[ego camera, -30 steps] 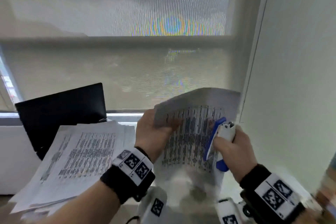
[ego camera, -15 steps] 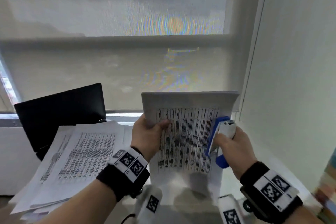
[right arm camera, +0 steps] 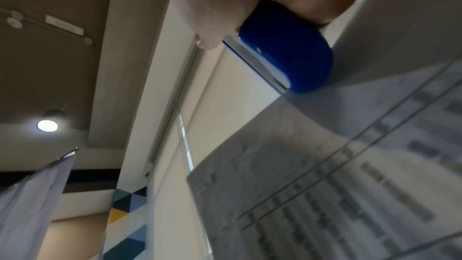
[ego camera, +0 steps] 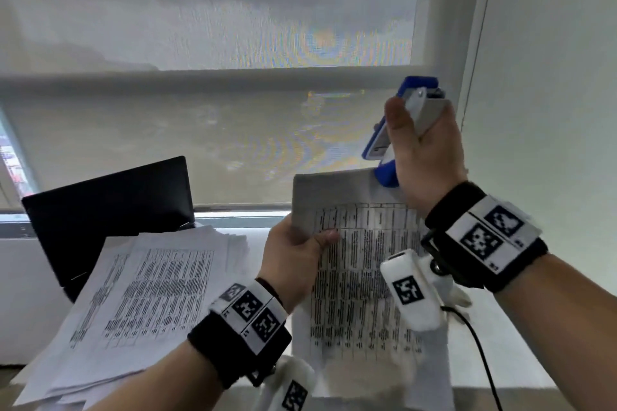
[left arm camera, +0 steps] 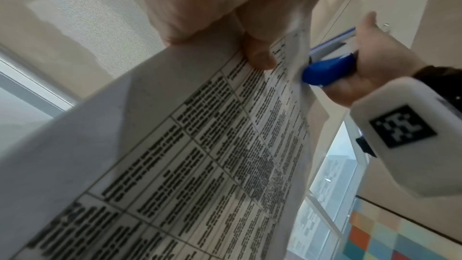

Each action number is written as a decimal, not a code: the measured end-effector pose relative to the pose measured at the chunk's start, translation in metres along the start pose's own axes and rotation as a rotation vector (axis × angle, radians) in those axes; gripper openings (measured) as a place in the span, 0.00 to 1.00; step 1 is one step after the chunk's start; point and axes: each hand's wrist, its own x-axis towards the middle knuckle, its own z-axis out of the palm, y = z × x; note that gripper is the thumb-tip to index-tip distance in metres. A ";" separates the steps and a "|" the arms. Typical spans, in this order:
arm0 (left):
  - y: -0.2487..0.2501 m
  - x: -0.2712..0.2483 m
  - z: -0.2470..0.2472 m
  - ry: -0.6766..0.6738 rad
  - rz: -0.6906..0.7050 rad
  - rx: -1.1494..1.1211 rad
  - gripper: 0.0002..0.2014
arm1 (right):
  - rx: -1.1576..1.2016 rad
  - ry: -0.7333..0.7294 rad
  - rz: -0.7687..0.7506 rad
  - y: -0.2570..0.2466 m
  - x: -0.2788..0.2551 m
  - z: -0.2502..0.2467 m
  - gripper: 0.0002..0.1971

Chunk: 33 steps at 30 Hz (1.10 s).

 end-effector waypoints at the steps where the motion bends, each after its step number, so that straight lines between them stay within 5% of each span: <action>1: 0.001 -0.001 0.002 -0.005 0.008 -0.001 0.07 | 0.014 -0.036 0.007 -0.002 -0.001 0.004 0.14; 3: 0.003 -0.003 0.004 -0.027 0.024 -0.014 0.07 | 0.032 -0.098 -0.013 -0.007 -0.005 0.010 0.19; 7: 0.009 -0.009 0.008 -0.099 0.086 0.001 0.07 | -0.112 -0.162 -0.144 -0.018 -0.012 0.023 0.12; 15: 0.010 -0.016 0.002 -0.172 0.130 0.078 0.09 | -0.137 -0.120 -0.148 -0.015 -0.011 0.041 0.11; 23: -0.024 -0.010 -0.038 -0.019 -0.280 0.080 0.04 | -0.062 0.034 0.170 0.005 -0.003 0.030 0.13; 27: -0.031 0.017 -0.100 0.159 -0.456 0.113 0.04 | -0.234 -0.096 0.337 0.042 -0.022 0.004 0.16; 30: -0.025 0.049 -0.160 0.176 -0.462 0.565 0.05 | -0.456 -0.327 0.542 0.084 -0.056 -0.011 0.17; 33: -0.010 0.068 -0.194 0.003 -0.531 1.168 0.13 | -0.573 -0.610 0.704 0.115 -0.085 -0.016 0.16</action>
